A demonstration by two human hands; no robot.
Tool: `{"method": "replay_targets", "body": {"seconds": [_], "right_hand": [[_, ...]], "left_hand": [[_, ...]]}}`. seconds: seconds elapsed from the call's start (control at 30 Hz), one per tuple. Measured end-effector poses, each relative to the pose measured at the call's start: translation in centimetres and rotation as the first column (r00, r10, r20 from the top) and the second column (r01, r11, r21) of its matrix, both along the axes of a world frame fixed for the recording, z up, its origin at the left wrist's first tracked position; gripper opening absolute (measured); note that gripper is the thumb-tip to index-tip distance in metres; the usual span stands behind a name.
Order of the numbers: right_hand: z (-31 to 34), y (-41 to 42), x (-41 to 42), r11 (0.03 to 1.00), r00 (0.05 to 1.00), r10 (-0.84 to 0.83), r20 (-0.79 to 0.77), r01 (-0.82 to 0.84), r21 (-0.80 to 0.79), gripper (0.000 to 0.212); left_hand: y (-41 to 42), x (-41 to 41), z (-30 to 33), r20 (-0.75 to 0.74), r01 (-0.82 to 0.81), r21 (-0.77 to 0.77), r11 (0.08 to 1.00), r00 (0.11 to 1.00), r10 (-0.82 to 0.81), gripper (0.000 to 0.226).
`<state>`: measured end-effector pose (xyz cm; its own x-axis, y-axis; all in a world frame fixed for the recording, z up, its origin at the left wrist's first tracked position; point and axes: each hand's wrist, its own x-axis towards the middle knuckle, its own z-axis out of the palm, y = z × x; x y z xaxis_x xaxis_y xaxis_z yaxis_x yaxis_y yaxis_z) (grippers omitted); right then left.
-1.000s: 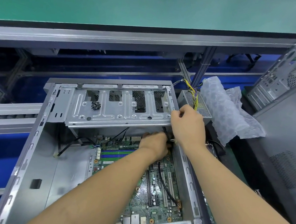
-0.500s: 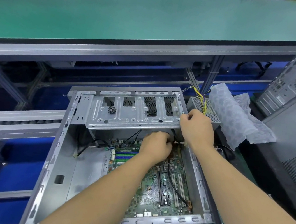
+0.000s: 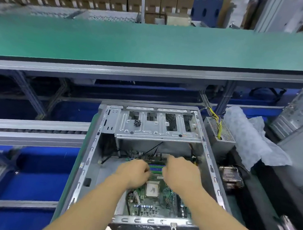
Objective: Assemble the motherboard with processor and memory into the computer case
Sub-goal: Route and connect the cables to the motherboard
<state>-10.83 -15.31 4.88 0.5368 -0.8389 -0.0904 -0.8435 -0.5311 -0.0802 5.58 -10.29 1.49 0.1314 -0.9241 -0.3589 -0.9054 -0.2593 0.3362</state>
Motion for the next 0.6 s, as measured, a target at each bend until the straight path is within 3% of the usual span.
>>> {"method": "replay_targets", "body": {"seconds": [0.1,0.23,0.43,0.6], "right_hand": [[-1.1,-0.1,-0.9,0.961,0.972,-0.071,-0.223,0.126,0.246,0.015],[-1.5,-1.3,-2.8,0.923,0.971,-0.056,-0.233,0.139,0.359,0.017],[-2.1,-1.3,-2.8,0.921,0.975,-0.047,-0.218,0.126,0.368,0.029],[-1.8,-1.4,-2.7,0.935,0.971,-0.141,-0.194,0.196,0.297,0.013]], "left_hand": [[0.8,0.5,-0.7,-0.116,-0.075,-0.02,0.997,0.991,0.072,0.029],[1.4,1.0,-1.3,-0.25,-0.155,-0.009,0.988,0.957,0.147,0.028],[1.9,1.0,-1.2,-0.172,-0.07,-0.012,0.997,0.983,0.067,0.035],[2.0,1.2,-1.2,-0.162,-0.104,-0.002,0.995,0.981,0.102,0.035]]}}
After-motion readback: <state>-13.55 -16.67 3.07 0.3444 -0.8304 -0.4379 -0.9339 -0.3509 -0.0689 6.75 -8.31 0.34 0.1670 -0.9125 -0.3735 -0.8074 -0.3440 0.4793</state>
